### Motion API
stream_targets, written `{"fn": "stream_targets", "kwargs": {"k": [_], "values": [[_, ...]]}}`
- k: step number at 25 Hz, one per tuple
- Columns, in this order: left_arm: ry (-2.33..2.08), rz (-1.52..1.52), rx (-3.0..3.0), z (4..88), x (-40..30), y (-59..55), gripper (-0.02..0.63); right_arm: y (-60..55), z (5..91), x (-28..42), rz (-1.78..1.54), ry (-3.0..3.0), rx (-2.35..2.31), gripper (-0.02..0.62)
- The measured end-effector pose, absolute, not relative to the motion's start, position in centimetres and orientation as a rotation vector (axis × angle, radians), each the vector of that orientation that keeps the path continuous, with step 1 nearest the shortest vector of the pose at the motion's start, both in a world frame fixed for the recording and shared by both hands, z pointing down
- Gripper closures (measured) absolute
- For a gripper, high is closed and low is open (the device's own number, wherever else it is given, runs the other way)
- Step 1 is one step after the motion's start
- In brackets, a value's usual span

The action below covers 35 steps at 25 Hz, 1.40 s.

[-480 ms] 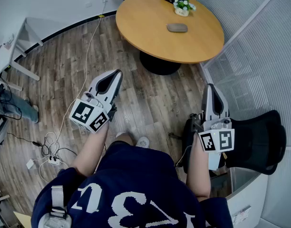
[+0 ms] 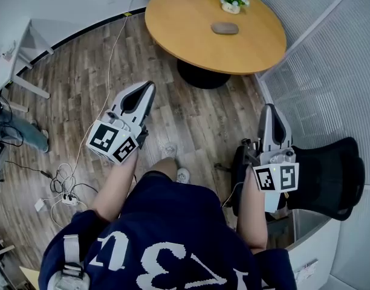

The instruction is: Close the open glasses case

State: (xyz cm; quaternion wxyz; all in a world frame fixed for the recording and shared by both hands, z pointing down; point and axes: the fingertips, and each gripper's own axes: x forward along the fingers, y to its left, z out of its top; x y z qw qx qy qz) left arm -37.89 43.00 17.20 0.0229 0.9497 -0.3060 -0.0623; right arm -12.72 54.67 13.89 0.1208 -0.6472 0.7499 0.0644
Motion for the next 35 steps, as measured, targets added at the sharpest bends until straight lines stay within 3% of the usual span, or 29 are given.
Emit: {"fn": "stream_targets", "kwargs": {"k": [35], "values": [[-0.712, -0.213, 2.995, 16.8, -21.8, 10.7, 0.591, 26.3, 11.7, 0.5, 0.143, 2.009, -2.031, 0.568]]}}
